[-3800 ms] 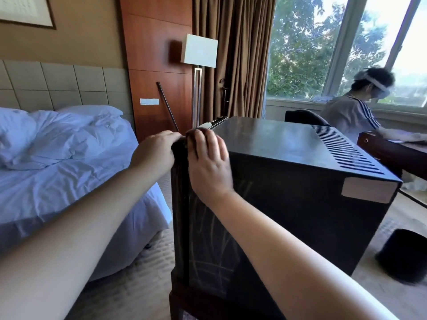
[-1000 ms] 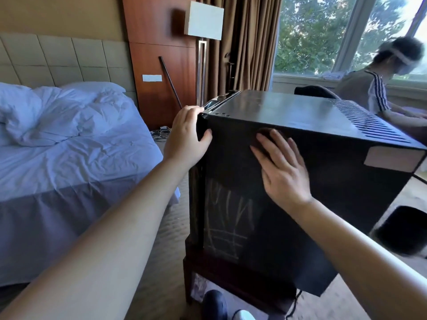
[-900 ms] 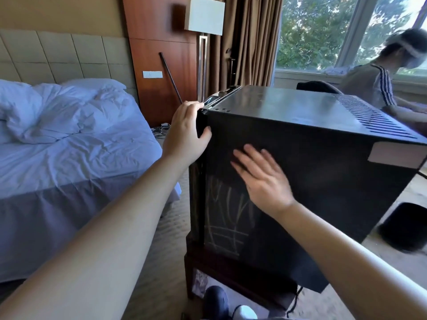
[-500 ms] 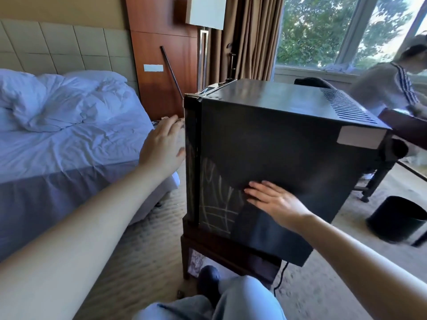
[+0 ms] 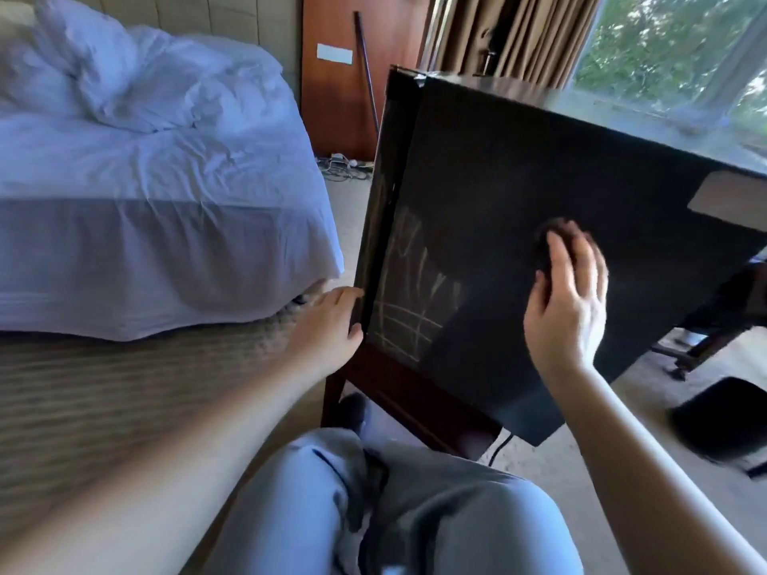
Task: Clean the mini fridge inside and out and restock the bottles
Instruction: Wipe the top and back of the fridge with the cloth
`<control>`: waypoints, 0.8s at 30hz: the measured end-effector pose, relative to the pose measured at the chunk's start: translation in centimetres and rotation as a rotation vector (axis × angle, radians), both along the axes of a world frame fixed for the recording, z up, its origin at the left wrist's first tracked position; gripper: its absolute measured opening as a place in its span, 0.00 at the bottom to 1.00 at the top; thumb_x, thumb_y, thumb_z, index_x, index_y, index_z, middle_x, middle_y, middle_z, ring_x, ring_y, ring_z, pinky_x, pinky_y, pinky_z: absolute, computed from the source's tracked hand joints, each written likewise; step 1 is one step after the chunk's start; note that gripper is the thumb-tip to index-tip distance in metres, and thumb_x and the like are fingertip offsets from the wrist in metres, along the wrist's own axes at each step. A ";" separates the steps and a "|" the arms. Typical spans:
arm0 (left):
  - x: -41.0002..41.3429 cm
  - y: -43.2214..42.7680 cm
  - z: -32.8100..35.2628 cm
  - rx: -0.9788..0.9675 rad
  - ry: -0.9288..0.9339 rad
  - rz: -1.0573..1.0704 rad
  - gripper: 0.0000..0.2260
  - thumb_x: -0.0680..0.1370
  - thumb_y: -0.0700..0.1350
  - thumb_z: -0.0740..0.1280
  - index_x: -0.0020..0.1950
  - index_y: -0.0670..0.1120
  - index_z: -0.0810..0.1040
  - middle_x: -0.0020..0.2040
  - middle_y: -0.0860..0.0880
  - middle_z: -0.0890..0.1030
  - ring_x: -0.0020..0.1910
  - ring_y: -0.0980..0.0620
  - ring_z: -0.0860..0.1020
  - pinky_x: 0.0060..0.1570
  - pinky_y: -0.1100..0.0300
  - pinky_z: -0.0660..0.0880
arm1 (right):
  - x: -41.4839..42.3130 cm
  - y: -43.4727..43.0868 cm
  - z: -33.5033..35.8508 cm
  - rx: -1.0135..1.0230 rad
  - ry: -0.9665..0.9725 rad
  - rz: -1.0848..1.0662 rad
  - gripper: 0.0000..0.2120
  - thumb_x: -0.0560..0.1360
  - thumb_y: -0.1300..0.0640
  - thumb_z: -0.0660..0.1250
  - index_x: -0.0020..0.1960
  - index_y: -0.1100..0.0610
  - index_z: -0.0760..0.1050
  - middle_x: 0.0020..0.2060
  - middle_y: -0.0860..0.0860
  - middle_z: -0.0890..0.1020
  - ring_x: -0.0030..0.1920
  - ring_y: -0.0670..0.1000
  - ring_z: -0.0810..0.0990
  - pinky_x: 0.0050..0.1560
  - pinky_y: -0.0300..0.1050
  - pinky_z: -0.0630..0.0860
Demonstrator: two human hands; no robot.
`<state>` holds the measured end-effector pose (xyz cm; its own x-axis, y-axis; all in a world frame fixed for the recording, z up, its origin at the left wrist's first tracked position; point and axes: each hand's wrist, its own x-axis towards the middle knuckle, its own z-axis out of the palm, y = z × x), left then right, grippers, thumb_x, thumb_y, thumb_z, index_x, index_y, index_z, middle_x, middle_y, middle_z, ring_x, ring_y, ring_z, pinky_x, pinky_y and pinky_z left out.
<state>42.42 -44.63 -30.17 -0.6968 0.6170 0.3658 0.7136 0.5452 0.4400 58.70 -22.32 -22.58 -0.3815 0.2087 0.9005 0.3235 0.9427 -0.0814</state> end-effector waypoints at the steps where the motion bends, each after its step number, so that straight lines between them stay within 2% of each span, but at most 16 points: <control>1: -0.2 0.6 -1.3 0.002 -0.041 0.016 0.21 0.76 0.43 0.64 0.69 0.45 0.68 0.69 0.47 0.71 0.64 0.45 0.72 0.59 0.54 0.70 | -0.4 0.4 0.0 0.002 0.027 -0.015 0.19 0.79 0.65 0.60 0.70 0.60 0.70 0.70 0.57 0.69 0.71 0.57 0.64 0.70 0.51 0.66; 5: -0.8 3.7 -6.0 0.052 -0.242 0.054 0.22 0.76 0.42 0.64 0.71 0.45 0.67 0.67 0.45 0.71 0.64 0.45 0.72 0.61 0.53 0.71 | -3.5 0.8 -3.1 0.129 -0.095 -0.027 0.21 0.78 0.67 0.60 0.70 0.59 0.70 0.72 0.56 0.68 0.74 0.57 0.61 0.74 0.54 0.58; 7: -1.0 4.8 -8.2 0.082 -0.341 0.057 0.23 0.76 0.42 0.64 0.71 0.46 0.66 0.67 0.47 0.71 0.66 0.48 0.71 0.62 0.54 0.71 | -4.8 0.7 -6.3 0.178 -0.212 0.057 0.21 0.77 0.68 0.59 0.69 0.59 0.72 0.71 0.54 0.70 0.74 0.56 0.63 0.74 0.54 0.57; 10: -1.1 5.6 -11.3 0.136 -0.403 0.109 0.22 0.77 0.44 0.65 0.70 0.48 0.67 0.64 0.49 0.74 0.62 0.50 0.73 0.57 0.56 0.73 | -5.5 0.7 -12.9 0.171 -0.379 0.171 0.21 0.76 0.71 0.59 0.66 0.60 0.75 0.69 0.54 0.73 0.73 0.54 0.65 0.74 0.53 0.58; 11: -0.9 5.7 -12.1 0.177 -0.421 0.135 0.20 0.77 0.43 0.65 0.68 0.49 0.69 0.62 0.50 0.75 0.60 0.52 0.74 0.55 0.59 0.73 | -5.5 0.9 -15.1 0.158 -0.444 0.208 0.21 0.76 0.71 0.58 0.65 0.60 0.76 0.69 0.54 0.73 0.73 0.54 0.65 0.74 0.53 0.58; 14: 0.1 5.8 -14.1 0.329 -0.503 0.181 0.15 0.77 0.40 0.65 0.62 0.51 0.72 0.56 0.56 0.77 0.54 0.63 0.73 0.49 0.75 0.67 | -5.5 1.4 -19.0 0.172 -0.638 0.315 0.21 0.75 0.67 0.54 0.61 0.61 0.79 0.65 0.55 0.77 0.70 0.52 0.66 0.74 0.48 0.54; 16: 0.8 5.8 -15.4 0.395 -0.539 0.196 0.13 0.77 0.38 0.65 0.58 0.54 0.72 0.52 0.58 0.76 0.53 0.64 0.73 0.49 0.72 0.68 | -5.6 1.7 -19.5 0.173 -0.694 0.351 0.20 0.75 0.66 0.54 0.60 0.60 0.79 0.63 0.55 0.78 0.69 0.52 0.67 0.74 0.46 0.54; 19: 0.6 6.2 -16.1 0.410 -0.551 0.219 0.12 0.77 0.39 0.65 0.57 0.53 0.73 0.51 0.57 0.78 0.54 0.58 0.75 0.51 0.62 0.71 | -5.3 1.7 -18.6 0.113 -0.596 0.374 0.20 0.79 0.67 0.52 0.62 0.58 0.78 0.65 0.53 0.77 0.69 0.53 0.68 0.72 0.48 0.60; 21: 0.0 6.7 -16.0 0.374 -0.471 0.198 0.12 0.77 0.39 0.65 0.59 0.49 0.74 0.53 0.53 0.79 0.53 0.56 0.76 0.50 0.61 0.71 | -4.9 1.6 -17.4 0.104 -0.462 0.343 0.19 0.81 0.66 0.52 0.64 0.57 0.77 0.67 0.52 0.75 0.69 0.53 0.70 0.69 0.50 0.66; 24: -0.9 6.5 -16.1 0.307 -0.362 0.200 0.12 0.77 0.42 0.64 0.60 0.49 0.74 0.54 0.52 0.78 0.54 0.55 0.75 0.47 0.61 0.70 | -5.2 1.5 -15.7 0.129 -0.214 0.275 0.17 0.79 0.67 0.59 0.63 0.57 0.78 0.65 0.53 0.76 0.67 0.55 0.72 0.67 0.52 0.69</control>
